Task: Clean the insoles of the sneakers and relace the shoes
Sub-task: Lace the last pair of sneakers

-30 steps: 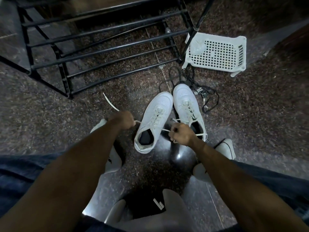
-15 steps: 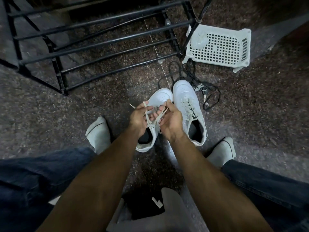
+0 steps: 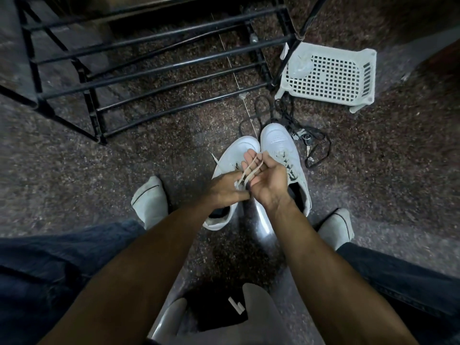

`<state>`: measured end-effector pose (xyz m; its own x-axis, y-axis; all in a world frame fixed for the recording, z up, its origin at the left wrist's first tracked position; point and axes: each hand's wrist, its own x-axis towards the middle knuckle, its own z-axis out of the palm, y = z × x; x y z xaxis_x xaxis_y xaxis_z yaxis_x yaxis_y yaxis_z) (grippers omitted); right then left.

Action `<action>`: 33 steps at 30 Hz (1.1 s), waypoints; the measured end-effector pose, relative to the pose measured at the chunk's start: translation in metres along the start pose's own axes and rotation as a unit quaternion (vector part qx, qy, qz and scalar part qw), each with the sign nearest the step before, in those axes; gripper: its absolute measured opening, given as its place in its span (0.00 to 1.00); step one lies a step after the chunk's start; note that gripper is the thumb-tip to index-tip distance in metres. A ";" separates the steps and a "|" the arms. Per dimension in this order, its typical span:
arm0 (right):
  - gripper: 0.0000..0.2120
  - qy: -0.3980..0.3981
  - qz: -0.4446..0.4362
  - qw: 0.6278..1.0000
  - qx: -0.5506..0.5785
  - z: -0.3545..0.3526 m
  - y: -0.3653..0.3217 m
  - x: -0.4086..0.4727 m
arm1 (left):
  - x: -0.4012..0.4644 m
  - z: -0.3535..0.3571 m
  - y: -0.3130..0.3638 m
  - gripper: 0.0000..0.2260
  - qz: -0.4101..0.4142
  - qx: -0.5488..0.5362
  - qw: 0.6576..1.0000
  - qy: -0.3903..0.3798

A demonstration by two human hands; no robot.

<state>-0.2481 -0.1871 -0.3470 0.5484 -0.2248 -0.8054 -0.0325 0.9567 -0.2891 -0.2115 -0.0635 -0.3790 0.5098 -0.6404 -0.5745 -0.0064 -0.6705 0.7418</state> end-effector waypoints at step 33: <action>0.11 -0.085 -0.147 0.693 -0.701 -0.041 0.036 -0.007 | 0.002 -0.011 -0.005 0.17 -0.101 -0.188 0.966 0.149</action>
<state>-0.2875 -0.1582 -0.3730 0.7904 -0.2329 -0.5666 -0.6123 -0.2724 -0.7422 -0.2014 -0.0568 -0.3802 0.6938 -0.3366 -0.6366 0.4027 -0.5515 0.7305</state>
